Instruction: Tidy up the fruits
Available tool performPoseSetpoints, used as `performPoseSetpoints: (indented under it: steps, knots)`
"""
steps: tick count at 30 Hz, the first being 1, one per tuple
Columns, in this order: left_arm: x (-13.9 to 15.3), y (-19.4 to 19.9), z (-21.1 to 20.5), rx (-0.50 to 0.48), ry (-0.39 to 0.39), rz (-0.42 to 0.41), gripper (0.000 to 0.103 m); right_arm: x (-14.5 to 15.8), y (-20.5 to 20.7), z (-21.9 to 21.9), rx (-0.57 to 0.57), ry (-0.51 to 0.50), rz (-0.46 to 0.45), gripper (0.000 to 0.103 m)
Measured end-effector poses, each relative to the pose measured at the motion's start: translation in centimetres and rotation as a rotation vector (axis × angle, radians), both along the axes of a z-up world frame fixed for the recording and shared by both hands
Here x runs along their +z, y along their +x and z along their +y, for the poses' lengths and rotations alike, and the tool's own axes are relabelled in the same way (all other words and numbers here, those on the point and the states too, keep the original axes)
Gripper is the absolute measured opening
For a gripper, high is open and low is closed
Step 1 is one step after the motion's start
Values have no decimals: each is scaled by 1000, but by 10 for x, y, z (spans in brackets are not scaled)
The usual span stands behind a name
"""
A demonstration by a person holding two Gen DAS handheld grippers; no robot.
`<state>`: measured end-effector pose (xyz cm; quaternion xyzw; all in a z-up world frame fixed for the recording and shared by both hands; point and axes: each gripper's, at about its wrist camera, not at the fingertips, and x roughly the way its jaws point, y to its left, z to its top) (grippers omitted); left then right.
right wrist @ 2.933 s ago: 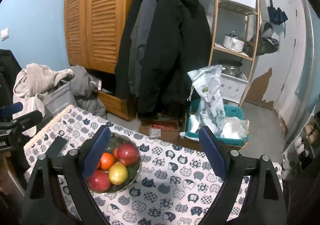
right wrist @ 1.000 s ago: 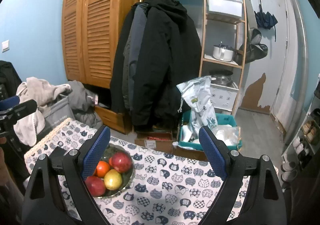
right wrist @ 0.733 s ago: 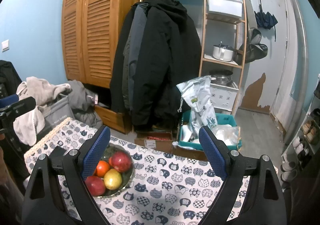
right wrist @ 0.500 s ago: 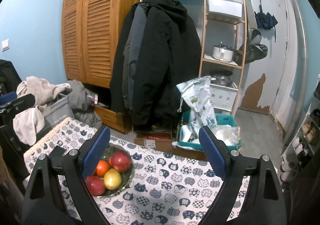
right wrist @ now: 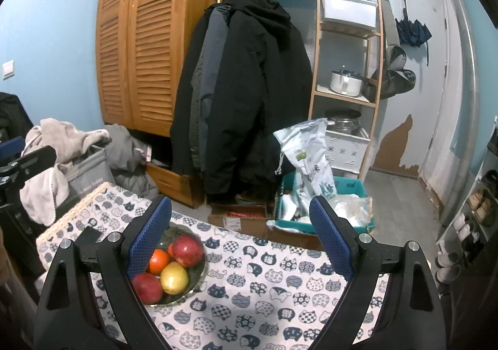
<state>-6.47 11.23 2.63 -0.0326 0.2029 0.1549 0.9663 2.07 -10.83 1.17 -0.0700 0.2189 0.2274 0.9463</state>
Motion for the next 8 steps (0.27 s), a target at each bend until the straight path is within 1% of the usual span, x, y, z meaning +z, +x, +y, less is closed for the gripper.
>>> performPoseSetpoints:
  steps: [8]
  knots:
    - [-1,0,1,4,-21,7,102,0,0,0,0,-1,-1,89]
